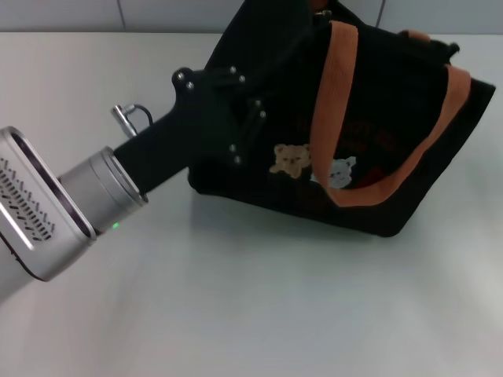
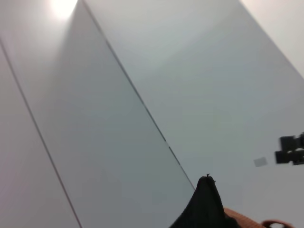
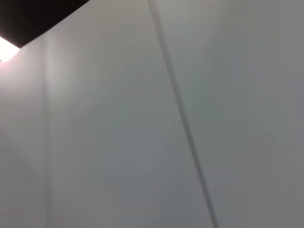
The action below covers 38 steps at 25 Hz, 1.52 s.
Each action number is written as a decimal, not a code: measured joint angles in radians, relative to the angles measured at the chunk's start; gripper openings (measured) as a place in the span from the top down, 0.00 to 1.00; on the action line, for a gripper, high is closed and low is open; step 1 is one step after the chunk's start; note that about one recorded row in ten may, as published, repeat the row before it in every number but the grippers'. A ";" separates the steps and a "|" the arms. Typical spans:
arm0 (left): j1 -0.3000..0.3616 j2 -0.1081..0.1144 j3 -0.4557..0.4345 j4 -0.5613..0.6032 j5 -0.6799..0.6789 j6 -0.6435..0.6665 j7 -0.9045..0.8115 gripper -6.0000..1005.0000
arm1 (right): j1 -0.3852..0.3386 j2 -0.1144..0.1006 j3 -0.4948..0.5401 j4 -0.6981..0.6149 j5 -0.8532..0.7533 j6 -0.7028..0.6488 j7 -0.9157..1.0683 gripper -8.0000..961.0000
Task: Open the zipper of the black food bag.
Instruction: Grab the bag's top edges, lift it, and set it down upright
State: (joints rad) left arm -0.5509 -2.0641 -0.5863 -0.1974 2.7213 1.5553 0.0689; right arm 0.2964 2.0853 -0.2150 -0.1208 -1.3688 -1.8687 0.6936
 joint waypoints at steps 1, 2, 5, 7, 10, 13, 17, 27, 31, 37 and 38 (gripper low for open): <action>0.000 0.000 0.000 0.000 0.000 0.000 0.000 0.89 | 0.027 -0.001 0.003 0.009 0.010 0.041 0.000 0.14; 0.000 0.000 0.000 0.000 0.000 0.000 0.000 0.89 | 0.027 -0.001 0.003 0.009 0.010 0.041 0.000 0.14; -0.083 0.003 0.003 0.121 0.003 0.101 0.094 0.89 | 0.068 -0.002 -0.019 0.014 -0.014 0.098 0.012 0.14; -0.083 0.003 0.003 0.121 0.003 0.101 0.094 0.89 | 0.086 -0.001 -0.045 0.017 -0.048 0.124 0.014 0.14; -0.117 0.006 0.010 0.133 0.009 0.112 0.160 0.89 | 0.101 0.000 -0.090 0.033 -0.093 0.164 0.015 0.14; -0.122 0.007 0.012 0.134 0.012 0.116 0.177 0.89 | 0.100 -0.001 -0.145 0.040 -0.142 0.226 0.021 0.14; -0.136 0.007 0.013 0.135 0.016 0.145 0.232 0.89 | 0.086 -0.003 -0.169 0.037 -0.191 0.253 0.041 0.14; -0.133 -0.005 0.021 0.120 0.082 0.194 0.360 0.89 | 0.072 -0.004 -0.177 0.032 -0.407 0.314 0.106 0.14; -0.108 -0.009 0.022 0.086 0.159 0.171 0.453 0.90 | 0.062 -0.005 -0.162 0.029 -0.470 0.267 0.117 0.14; -0.059 -0.010 0.042 0.039 0.168 0.144 0.514 0.90 | -0.031 -0.005 -0.051 -0.006 -0.437 0.060 0.118 0.14; -0.056 -0.010 0.045 0.035 0.168 0.141 0.517 0.90 | -0.045 -0.005 -0.024 -0.011 -0.436 0.029 0.116 0.14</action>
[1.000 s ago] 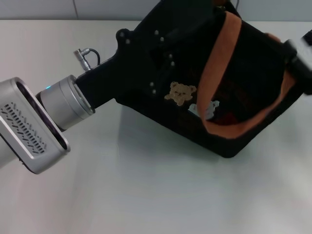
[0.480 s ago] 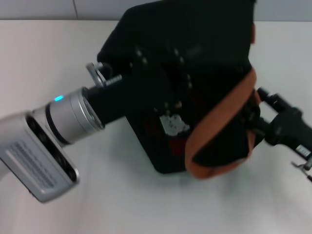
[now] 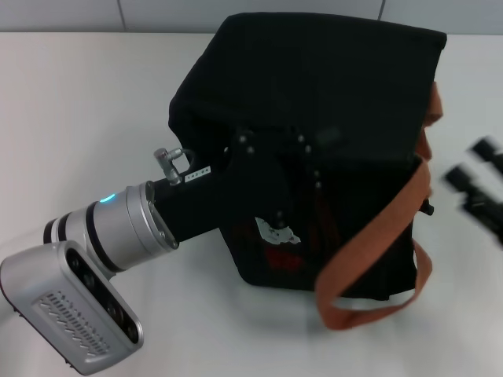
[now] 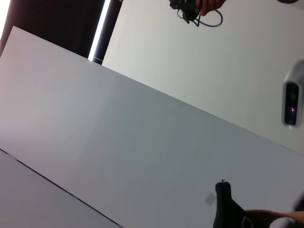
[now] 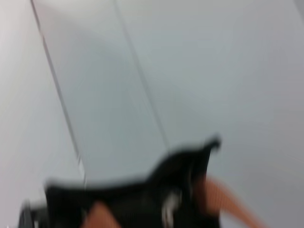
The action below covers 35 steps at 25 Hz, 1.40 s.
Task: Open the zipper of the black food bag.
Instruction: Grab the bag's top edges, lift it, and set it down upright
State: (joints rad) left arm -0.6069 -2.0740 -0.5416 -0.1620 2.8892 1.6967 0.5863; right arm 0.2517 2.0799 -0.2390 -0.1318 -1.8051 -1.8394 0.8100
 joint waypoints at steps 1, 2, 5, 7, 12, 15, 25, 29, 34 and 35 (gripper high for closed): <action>0.005 0.000 0.002 -0.003 0.000 -0.005 0.004 0.90 | -0.014 0.000 0.032 -0.004 0.000 -0.034 -0.007 0.14; 0.007 0.000 0.002 -0.004 0.000 -0.006 0.005 0.90 | -0.019 0.001 0.061 -0.004 0.000 -0.050 -0.015 0.14; 0.010 0.000 0.002 -0.004 0.000 -0.007 0.006 0.90 | -0.017 0.005 0.154 0.014 0.001 -0.056 -0.046 0.14; 0.011 0.000 0.002 -0.004 0.000 -0.008 0.006 0.90 | 0.008 0.007 0.187 0.045 0.001 -0.037 -0.072 0.14; 0.012 -0.001 0.002 -0.005 -0.001 -0.009 0.006 0.90 | 0.082 0.007 0.185 0.100 -0.007 -0.021 -0.169 0.14; 0.012 -0.001 0.003 -0.006 -0.001 -0.010 0.006 0.90 | 0.110 0.007 0.183 0.122 -0.039 0.009 -0.194 0.14; 0.009 -0.001 -0.001 -0.007 -0.001 -0.010 0.006 0.90 | 0.093 0.002 0.158 0.104 -0.158 0.100 -0.184 0.14; 0.005 -0.001 -0.003 -0.007 -0.001 -0.011 0.006 0.90 | 0.054 0.001 0.135 0.072 -0.160 0.098 -0.173 0.14; 0.004 -0.001 -0.006 -0.007 -0.002 -0.011 0.004 0.90 | -0.001 0.003 0.153 0.053 -0.153 0.022 -0.208 0.14; 0.004 -0.001 -0.005 -0.007 -0.002 -0.011 0.004 0.90 | -0.006 0.004 0.167 0.060 -0.139 0.007 -0.230 0.14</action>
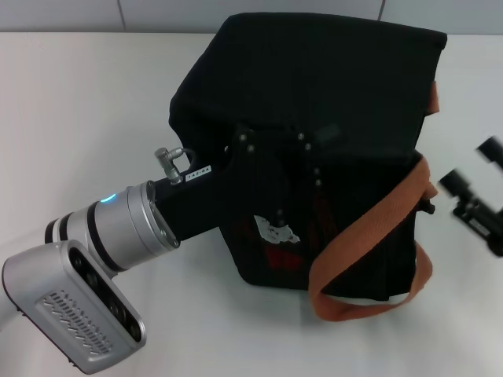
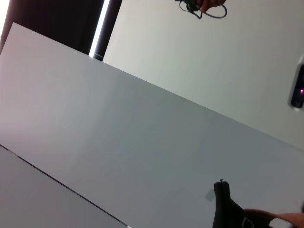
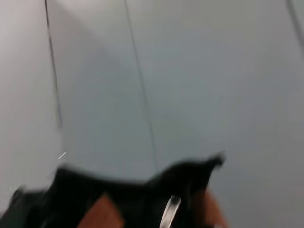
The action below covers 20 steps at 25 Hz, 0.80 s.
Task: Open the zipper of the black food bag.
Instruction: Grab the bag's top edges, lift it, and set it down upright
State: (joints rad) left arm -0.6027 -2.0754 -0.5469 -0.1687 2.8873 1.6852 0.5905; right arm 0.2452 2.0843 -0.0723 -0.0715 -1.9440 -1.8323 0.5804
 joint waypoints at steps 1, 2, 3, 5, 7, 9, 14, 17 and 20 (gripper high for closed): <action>0.000 0.000 0.001 0.000 0.000 0.000 0.000 0.90 | -0.001 0.001 0.015 0.014 0.019 -0.010 -0.022 0.14; 0.000 -0.001 0.003 -0.001 0.000 -0.001 0.000 0.90 | 0.005 0.002 0.027 0.029 0.036 -0.015 -0.037 0.14; 0.000 -0.001 0.003 -0.002 0.000 -0.001 0.001 0.90 | 0.014 0.002 0.035 0.041 0.048 -0.016 -0.044 0.14; 0.000 -0.001 0.003 -0.004 0.000 -0.002 0.001 0.90 | 0.049 0.002 0.042 0.061 0.057 -0.006 -0.046 0.14; 0.002 -0.002 0.004 -0.011 0.000 -0.007 0.002 0.90 | 0.079 0.002 0.046 0.070 0.058 0.011 -0.050 0.14; 0.001 -0.002 0.006 -0.012 0.000 -0.008 0.002 0.90 | 0.106 0.003 0.044 0.077 0.059 0.035 -0.056 0.14; 0.001 -0.002 0.007 -0.012 0.000 -0.010 0.002 0.90 | 0.138 0.002 0.030 0.090 0.047 0.076 -0.056 0.14; 0.000 -0.002 0.007 -0.012 0.000 -0.010 0.002 0.90 | 0.128 0.000 0.008 0.087 0.020 0.101 -0.050 0.14; -0.001 -0.002 0.003 -0.013 0.000 -0.016 0.001 0.90 | 0.100 -0.002 -0.011 0.081 0.001 0.127 -0.051 0.14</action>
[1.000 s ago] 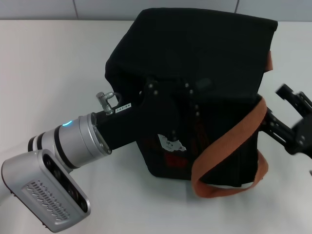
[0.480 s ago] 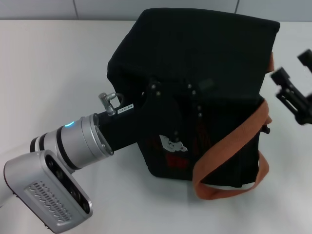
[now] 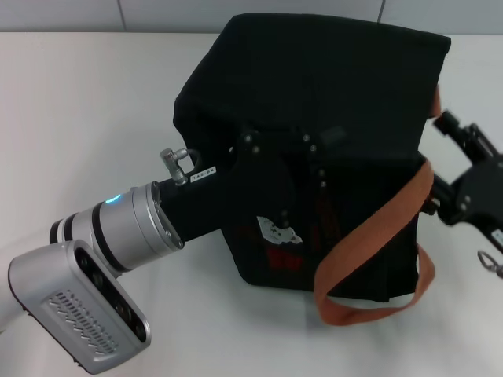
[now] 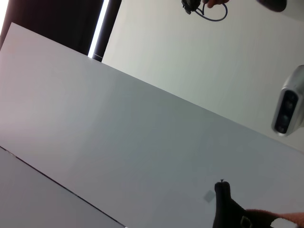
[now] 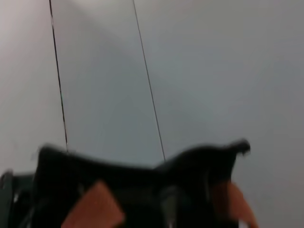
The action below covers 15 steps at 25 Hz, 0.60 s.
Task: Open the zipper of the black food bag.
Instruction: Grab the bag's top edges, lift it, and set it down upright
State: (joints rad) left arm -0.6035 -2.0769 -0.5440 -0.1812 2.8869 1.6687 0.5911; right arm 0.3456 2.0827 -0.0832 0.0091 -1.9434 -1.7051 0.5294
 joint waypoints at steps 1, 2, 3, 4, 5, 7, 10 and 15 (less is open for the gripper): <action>0.000 0.000 0.000 0.000 0.000 0.000 0.000 0.90 | -0.011 0.000 -0.008 -0.004 -0.006 0.007 -0.002 0.14; 0.000 0.000 -0.001 0.000 0.000 -0.002 -0.001 0.90 | -0.020 0.000 -0.013 -0.008 -0.011 0.012 -0.002 0.14; -0.001 0.000 -0.002 -0.001 0.000 -0.003 -0.002 0.90 | -0.030 0.000 -0.019 -0.012 -0.014 0.014 -0.003 0.14; -0.002 0.000 -0.003 -0.001 0.000 -0.004 -0.002 0.90 | -0.040 0.000 -0.022 -0.016 -0.016 0.014 -0.003 0.14; -0.002 0.000 -0.003 -0.001 0.000 -0.004 -0.003 0.90 | -0.049 0.000 -0.023 -0.019 -0.016 0.013 -0.003 0.14; -0.004 0.000 -0.004 -0.001 0.000 -0.005 -0.004 0.90 | -0.074 0.000 -0.022 -0.026 -0.017 -0.011 -0.005 0.14; -0.004 0.000 -0.004 -0.001 0.000 -0.005 -0.004 0.90 | -0.099 0.000 -0.014 -0.031 -0.014 -0.082 -0.034 0.14; -0.005 0.000 -0.003 -0.003 0.000 -0.006 -0.007 0.90 | -0.088 0.004 -0.007 -0.024 -0.009 -0.118 -0.164 0.14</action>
State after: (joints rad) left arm -0.6084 -2.0769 -0.5470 -0.1845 2.8869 1.6627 0.5837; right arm 0.2575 2.0864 -0.0902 -0.0150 -1.9520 -1.8234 0.3652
